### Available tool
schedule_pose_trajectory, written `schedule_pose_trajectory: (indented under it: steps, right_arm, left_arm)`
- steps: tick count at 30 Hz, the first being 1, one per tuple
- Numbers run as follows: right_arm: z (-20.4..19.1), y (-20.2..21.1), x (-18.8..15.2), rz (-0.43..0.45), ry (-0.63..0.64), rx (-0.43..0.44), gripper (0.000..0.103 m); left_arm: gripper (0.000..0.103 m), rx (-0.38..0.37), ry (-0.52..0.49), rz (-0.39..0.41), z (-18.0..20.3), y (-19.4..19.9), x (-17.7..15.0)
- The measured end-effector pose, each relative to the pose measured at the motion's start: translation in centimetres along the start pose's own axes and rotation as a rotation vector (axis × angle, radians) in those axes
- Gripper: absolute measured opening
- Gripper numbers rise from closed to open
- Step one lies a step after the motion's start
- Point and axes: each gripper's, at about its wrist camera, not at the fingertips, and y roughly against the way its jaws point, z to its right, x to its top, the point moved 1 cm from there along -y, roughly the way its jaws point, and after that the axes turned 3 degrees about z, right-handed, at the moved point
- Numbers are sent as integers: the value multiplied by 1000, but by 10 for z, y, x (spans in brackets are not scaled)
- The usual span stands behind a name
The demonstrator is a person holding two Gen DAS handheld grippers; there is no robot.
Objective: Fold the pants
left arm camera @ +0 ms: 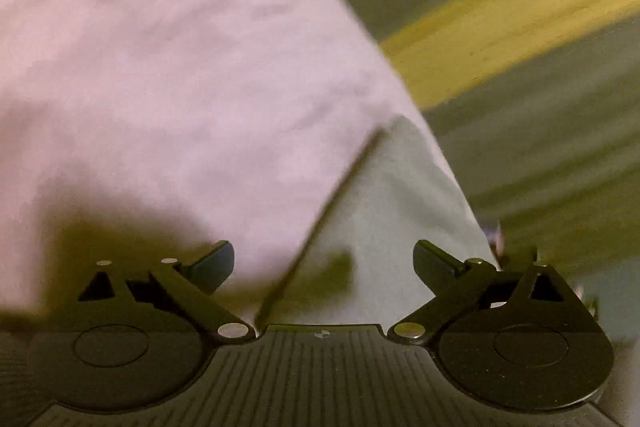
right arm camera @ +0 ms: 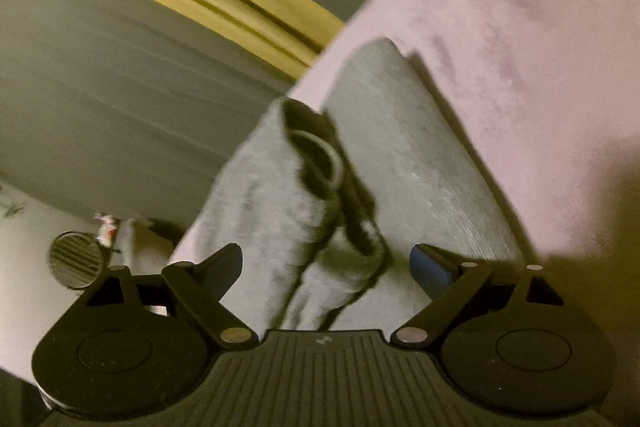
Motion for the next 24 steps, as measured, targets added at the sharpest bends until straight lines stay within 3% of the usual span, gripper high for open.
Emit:
schedule_pose_trajectory:
  steps: [5, 12, 13, 16, 24]
  right_arm:
    - [-5, -20, 5, -27, 0, 1, 91]
    - [-16, -44, 11, -63, 18, 0, 90]
    - [-17, -45, 11, -69, 31, -2, 86]
    - [-18, -45, 14, -93, 70, 11, 51]
    - [-9, -62, 19, -130, -19, 56, 56]
  left_arm:
    - [100, -7, 124, -82, -11, -19, 3]
    - [100, 57, 106, -55, -12, -21, 8]
    - [100, 61, 103, -59, -13, -15, 4]
    - [100, 71, 106, -63, -17, -14, 4]
    - [100, 142, 33, -51, -10, -19, 2]
